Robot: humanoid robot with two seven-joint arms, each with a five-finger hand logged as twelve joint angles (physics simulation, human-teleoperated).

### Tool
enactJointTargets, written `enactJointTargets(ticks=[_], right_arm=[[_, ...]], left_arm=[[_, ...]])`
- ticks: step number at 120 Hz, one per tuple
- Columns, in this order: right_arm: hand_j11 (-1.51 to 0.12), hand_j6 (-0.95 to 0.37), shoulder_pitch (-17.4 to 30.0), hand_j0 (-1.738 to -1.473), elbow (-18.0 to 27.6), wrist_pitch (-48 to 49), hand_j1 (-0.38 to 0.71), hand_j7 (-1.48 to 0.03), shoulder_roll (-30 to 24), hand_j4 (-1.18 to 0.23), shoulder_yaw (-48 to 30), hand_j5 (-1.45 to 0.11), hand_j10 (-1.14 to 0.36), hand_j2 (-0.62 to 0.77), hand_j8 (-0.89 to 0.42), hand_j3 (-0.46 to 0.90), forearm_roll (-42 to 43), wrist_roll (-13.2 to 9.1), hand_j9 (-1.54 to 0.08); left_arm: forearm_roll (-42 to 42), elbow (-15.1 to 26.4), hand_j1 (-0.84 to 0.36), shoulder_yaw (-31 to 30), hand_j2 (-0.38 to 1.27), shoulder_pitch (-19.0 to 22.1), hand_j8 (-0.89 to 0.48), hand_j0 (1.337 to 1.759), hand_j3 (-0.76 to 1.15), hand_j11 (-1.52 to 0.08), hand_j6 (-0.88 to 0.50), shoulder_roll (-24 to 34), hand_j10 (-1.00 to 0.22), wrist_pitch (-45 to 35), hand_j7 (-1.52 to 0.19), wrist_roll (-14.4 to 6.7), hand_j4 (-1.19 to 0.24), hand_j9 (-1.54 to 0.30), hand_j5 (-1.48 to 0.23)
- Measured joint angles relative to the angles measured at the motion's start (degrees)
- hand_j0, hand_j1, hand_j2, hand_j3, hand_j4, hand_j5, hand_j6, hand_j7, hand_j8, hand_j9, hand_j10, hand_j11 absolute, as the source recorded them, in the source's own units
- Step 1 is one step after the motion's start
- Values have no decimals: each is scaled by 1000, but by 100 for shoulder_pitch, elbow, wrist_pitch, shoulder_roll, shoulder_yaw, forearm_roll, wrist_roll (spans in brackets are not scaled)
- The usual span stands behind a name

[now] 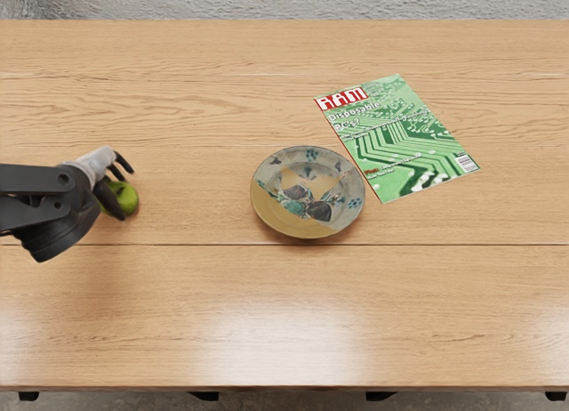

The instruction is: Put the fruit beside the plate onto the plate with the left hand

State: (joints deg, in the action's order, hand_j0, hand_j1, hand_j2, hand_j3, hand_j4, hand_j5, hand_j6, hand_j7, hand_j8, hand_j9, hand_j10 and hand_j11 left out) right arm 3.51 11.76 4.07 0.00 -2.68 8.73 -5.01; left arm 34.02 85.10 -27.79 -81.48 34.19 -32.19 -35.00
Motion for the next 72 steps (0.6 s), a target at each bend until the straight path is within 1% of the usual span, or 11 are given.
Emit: enactJointTargets(ticks=[21,38,46,57,65,72], right_arm=[[-24,-19,0,-1658,-5,-1,-327,-24,0,-19,-1,-24,-18,-4,-19,0,2,0,-24],[-24,-19,0,-1658,-6,-2,-327,-24,0,-19,-1,-24,-18,-4,-19,0,3,0,-24],[-24,-19,0,-1658,-7,-1,-327,-24,0,-19,-1,-24,-18,-4,-19,0,3,0,-24],[-24,-19,0,-1658,-7,-1,-327,-24,0,-19,-2,-24,-18,-4,-19,0,2,0,-24],[-24,-19,0,-1658,-7,-2,-327,-24,0,-19,-2,-24,-19,-4,-19,0,1,0,-24],[-24,-19,0,-1658,-7,-2,-327,-24,0,-19,-2,-24,-19,-4,-19,0,3,0,-24]], left_arm=[[41,-37,-143,1,100,10,-425,1658,0,-554,-424,0,-424,-99,-554,0,-424,-554,-555],[82,-44,-169,7,97,97,-441,1658,0,-573,-440,-22,-440,-117,-573,0,-440,-573,-573],[111,-45,-177,8,123,101,-453,1658,0,-590,-453,-18,-453,-121,-590,0,-452,-590,-590],[132,-45,-210,37,126,145,-481,1658,0,-630,-474,-18,-483,-121,-630,0,-482,-630,-630],[152,-47,-205,57,74,178,-451,1655,0,-676,-449,-26,-511,-124,-673,-6,-517,-677,-665],[155,-48,-211,70,102,185,-443,1654,0,-708,-440,-26,-534,-127,-706,-6,-544,-710,-691]])
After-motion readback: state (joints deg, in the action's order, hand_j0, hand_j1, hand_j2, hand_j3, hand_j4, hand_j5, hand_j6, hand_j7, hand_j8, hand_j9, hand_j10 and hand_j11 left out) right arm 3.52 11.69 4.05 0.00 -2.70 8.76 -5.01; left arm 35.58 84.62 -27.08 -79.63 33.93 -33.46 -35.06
